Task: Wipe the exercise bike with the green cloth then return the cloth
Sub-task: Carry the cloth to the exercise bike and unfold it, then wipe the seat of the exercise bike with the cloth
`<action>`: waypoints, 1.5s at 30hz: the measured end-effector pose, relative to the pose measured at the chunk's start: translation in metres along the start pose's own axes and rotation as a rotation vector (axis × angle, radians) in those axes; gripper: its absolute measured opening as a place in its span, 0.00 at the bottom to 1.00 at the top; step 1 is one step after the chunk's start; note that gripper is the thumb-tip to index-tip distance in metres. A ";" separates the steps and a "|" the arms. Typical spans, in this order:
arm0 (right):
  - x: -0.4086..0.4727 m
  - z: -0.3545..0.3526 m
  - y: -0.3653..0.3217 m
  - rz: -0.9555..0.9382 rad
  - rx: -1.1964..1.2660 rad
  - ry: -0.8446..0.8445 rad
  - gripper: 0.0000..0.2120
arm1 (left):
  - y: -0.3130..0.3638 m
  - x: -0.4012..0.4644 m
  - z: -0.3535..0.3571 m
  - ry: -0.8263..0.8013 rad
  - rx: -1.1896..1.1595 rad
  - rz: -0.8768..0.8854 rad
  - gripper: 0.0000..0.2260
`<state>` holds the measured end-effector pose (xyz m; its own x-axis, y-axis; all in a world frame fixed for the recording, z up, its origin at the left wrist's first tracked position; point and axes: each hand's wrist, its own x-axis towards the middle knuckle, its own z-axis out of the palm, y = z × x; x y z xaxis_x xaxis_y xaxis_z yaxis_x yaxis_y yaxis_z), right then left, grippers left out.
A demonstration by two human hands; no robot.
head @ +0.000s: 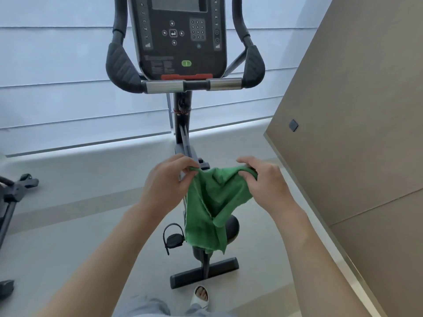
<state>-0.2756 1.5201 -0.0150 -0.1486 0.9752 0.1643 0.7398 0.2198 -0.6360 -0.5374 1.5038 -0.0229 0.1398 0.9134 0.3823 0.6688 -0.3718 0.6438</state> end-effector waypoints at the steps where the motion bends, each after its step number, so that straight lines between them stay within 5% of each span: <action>1: 0.001 0.000 0.008 0.007 -0.014 -0.004 0.14 | -0.007 -0.001 0.002 -0.007 0.016 -0.021 0.05; 19: -0.106 0.146 0.099 0.393 -0.174 -0.566 0.16 | -0.136 -0.119 0.094 -0.640 0.057 -0.119 0.03; 26: -0.096 0.182 0.078 0.425 -0.070 -0.466 0.27 | -0.158 -0.120 0.099 -0.742 0.024 -0.109 0.03; 34: -0.099 0.239 0.071 0.379 -0.360 -0.538 0.38 | -0.164 -0.116 0.096 -0.732 -0.056 -0.104 0.06; 45: -0.089 0.286 0.073 0.391 -0.529 -0.388 0.40 | -0.180 -0.134 0.096 -0.693 -0.085 -0.220 0.03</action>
<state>-0.3963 1.4568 -0.2920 0.0410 0.9405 -0.3374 0.9872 -0.0903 -0.1317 -0.6069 1.4648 -0.2536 0.4578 0.8530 -0.2507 0.6796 -0.1539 0.7173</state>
